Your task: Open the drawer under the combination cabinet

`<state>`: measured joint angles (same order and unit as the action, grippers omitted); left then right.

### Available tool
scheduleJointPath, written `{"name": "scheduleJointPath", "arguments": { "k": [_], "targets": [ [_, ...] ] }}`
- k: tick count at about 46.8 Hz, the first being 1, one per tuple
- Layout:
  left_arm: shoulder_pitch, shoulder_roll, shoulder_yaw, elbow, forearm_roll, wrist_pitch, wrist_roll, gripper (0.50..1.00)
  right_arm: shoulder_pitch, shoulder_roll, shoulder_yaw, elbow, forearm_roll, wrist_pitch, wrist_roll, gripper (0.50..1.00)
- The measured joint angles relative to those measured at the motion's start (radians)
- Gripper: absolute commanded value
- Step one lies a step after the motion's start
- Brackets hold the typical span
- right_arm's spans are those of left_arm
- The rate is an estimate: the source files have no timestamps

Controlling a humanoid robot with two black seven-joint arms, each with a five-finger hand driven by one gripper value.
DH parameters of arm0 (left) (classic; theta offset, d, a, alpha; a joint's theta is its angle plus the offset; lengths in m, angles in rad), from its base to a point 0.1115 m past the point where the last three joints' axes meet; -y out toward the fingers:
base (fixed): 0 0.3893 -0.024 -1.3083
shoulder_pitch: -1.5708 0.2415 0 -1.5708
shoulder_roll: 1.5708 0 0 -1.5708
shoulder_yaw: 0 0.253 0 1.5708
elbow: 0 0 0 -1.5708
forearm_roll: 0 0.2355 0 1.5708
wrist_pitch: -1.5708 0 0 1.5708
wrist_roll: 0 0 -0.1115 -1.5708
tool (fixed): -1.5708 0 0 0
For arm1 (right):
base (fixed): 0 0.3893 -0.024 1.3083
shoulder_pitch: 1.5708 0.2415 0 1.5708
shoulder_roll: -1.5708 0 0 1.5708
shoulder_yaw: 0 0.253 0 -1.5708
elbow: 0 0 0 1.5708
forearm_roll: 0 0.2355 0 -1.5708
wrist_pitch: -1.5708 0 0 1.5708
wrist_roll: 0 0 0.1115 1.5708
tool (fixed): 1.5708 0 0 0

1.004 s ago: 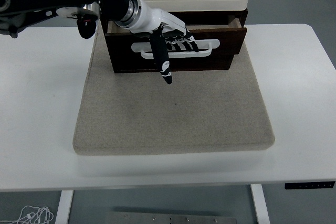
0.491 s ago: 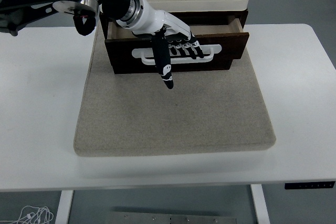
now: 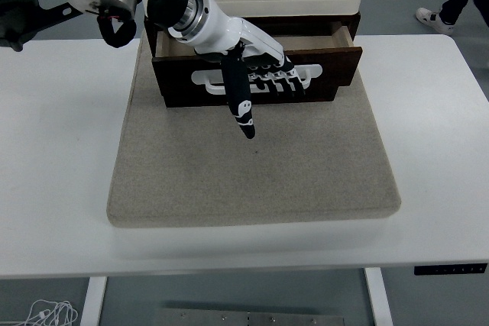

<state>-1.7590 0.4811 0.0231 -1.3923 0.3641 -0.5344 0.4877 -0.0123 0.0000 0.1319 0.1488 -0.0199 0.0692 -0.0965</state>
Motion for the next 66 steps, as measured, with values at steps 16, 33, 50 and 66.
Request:
{"name": "scheduleJointPath", "arguments": {
  "k": [16,33,50,66],
  "targets": [
    [0.009,0.012,-0.087,-0.017,-0.058,-0.044,-0.014,1.0,0.0,0.0,0.0,0.0,0.0,0.0,0.0,0.926],
    [0.025,0.005,-0.395,0.044,-0.062,0.014,-0.301,1.0,0.0,0.0,0.0,0.0,0.0,0.0,0.0,0.926],
    [0.033,0.016,-0.733,0.206,-0.067,0.356,-0.558,1.0,0.0,0.0,0.0,0.0,0.0,0.0,0.0,0.926],
    [0.034,0.134,-0.892,0.6,-0.086,0.53,-0.618,1.0,0.0,0.0,0.0,0.0,0.0,0.0,0.0,0.926]
  ]
}}
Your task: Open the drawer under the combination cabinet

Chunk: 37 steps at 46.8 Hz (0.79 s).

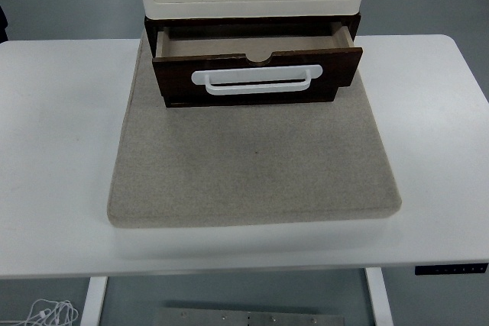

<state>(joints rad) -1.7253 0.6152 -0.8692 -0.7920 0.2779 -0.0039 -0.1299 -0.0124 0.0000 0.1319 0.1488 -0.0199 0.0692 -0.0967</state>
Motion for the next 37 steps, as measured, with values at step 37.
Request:
{"name": "scheduleJointPath", "arguments": {
  "k": [37],
  "targets": [
    [0.569,-0.075,0.041,0.391,-0.2,0.004,0.01,1.0,0.0,0.0,0.0,0.0,-0.003,0.001,0.0,0.926]
  ]
}}
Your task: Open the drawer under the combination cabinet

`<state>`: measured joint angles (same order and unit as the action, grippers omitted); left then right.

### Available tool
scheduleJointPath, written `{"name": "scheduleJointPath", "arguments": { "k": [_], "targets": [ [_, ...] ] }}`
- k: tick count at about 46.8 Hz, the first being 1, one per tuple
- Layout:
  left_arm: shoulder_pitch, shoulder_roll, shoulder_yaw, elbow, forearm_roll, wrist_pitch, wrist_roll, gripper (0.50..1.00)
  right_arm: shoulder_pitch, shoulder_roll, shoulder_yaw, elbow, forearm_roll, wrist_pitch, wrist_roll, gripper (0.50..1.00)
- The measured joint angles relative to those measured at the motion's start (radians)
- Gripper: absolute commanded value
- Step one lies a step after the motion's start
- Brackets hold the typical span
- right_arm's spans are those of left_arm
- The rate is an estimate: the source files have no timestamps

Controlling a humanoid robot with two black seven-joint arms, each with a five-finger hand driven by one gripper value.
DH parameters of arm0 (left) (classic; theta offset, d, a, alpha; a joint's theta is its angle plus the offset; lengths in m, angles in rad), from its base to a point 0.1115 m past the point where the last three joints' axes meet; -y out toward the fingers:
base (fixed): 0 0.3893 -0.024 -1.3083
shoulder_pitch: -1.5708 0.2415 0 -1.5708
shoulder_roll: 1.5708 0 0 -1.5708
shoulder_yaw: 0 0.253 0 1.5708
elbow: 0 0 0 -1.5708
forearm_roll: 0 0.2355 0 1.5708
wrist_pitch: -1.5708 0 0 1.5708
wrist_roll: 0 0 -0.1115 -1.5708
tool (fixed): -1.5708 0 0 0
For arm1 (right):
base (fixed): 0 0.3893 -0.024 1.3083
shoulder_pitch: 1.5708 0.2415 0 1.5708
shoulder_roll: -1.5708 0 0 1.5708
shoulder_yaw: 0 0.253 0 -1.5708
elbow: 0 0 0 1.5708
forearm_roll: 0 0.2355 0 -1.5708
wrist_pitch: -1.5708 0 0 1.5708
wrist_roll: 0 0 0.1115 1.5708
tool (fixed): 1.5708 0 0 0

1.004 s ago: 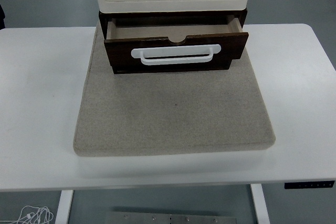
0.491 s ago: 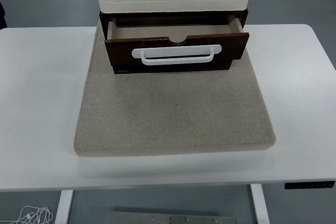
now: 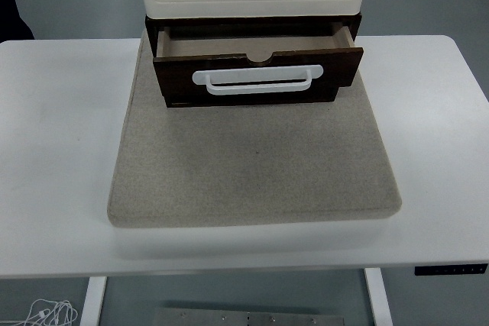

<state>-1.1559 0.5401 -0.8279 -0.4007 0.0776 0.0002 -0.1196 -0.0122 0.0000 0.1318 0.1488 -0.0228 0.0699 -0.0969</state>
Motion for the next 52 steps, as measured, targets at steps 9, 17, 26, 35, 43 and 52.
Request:
{"name": "scheduleJointPath", "arguments": {
  "k": [9,17,26,35,43,52],
  "targets": [
    [0.094,-0.087,-0.002,-0.001,-0.08,-0.015,-0.009,1.0,-0.001,0.0,0.0,0.0,0.003,0.0,-0.001,0.926],
    [0.154,-0.171,-0.012,-0.001,-0.117,-0.054,-0.05,1.0,-0.004,0.0,0.0,0.0,0.006,0.0,-0.001,0.926],
    [0.189,-0.222,-0.013,0.002,-0.203,-0.181,-0.098,1.0,-0.007,0.0,0.0,0.0,0.006,-0.001,0.0,0.928],
    [0.191,-0.275,-0.014,0.053,-0.278,-0.222,-0.116,1.0,-0.008,0.0,0.002,0.0,0.008,0.0,0.0,0.926],
    [0.19,-0.317,-0.015,0.088,-0.325,-0.251,-0.118,1.0,-0.008,0.0,0.007,0.0,0.008,0.001,0.0,0.928],
    [0.189,-0.349,-0.016,0.091,-0.359,-0.254,-0.118,1.0,-0.008,0.0,0.011,0.0,0.008,0.001,0.0,0.928]
  ]
}}
